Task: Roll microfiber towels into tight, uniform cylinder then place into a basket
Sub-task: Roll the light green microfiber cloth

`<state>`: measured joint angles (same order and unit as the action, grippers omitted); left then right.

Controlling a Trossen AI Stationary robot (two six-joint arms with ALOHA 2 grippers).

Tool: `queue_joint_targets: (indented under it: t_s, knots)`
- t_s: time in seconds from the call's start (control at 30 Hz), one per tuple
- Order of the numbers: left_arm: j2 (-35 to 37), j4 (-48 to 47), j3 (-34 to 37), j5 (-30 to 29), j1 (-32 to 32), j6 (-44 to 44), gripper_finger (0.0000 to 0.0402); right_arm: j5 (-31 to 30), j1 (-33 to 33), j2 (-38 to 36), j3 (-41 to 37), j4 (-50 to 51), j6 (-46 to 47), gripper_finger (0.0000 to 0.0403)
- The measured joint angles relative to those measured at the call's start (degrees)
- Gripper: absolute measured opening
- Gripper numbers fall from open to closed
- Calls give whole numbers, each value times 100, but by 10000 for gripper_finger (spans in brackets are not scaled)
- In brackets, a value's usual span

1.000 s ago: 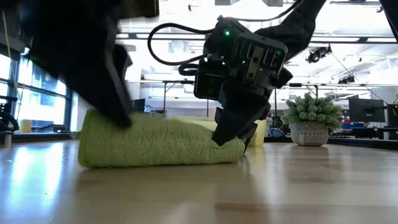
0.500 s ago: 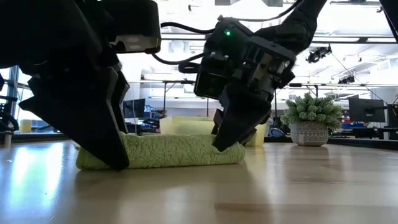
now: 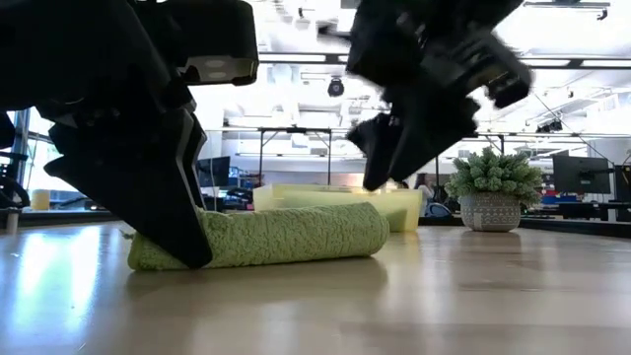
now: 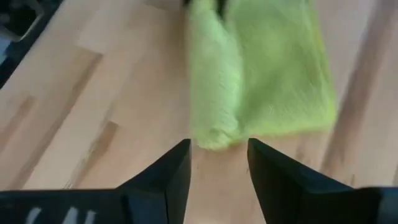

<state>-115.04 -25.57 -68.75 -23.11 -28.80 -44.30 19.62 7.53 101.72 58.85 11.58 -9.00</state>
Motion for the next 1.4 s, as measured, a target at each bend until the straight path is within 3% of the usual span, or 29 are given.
queue_joint_targets:
  t_s: [0.23,0.37,1.07,1.2,1.4]
  knots:
    - [-2,-8,2,15,58,-10,106,-1444,1087,-27,14,-663,-1575,152]
    - [-2,-11,3,17,55,-23,106,-2136,1436,152,15,-1056,-1987,152]
    - [-4,-12,9,-75,55,-61,106,-2365,1030,956,33,-1312,-1927,152]
    - [65,-28,16,-73,58,-62,106,-2316,932,958,33,-1295,-1493,150]
    - [412,-558,35,-88,66,-82,106,-2107,834,958,46,-1097,-1053,99]
